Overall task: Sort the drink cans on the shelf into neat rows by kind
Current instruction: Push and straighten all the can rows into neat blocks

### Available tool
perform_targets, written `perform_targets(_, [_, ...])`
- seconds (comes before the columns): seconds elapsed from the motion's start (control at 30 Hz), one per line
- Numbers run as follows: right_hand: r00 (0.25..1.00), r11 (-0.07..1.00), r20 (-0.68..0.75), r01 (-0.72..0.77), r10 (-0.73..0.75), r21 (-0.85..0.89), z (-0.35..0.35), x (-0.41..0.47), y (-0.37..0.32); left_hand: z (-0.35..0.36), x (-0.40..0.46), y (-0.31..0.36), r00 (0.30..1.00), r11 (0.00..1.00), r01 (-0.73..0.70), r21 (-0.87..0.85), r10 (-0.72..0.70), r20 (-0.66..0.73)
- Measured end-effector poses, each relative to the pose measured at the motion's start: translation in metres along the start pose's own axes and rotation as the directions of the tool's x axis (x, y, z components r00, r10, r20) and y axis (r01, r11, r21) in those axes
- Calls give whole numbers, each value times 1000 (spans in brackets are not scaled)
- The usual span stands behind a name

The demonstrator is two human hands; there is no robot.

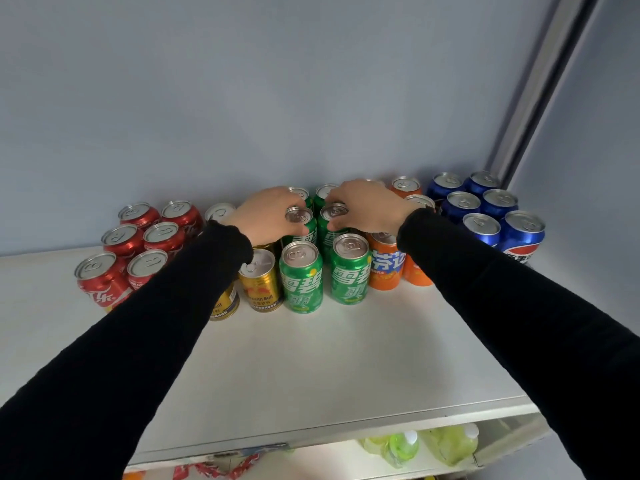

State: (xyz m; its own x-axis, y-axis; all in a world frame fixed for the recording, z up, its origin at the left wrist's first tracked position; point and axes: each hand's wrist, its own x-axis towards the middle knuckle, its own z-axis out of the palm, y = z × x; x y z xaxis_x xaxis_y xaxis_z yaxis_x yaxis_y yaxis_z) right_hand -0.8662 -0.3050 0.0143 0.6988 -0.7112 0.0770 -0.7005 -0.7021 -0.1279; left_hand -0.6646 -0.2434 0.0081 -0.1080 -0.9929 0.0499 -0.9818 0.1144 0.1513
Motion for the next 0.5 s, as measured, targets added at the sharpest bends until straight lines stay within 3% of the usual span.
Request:
perform_targets(0.37, [998, 999, 55, 18, -20, 40, -3, -2, 9, -10, -2, -4, 990, 995, -89, -50, 94, 106])
perform_targets(0.5, [998, 953, 69, -23, 2, 301, -15, -2, 18, -26, 2, -8, 982, 977, 9, -215, 32, 187])
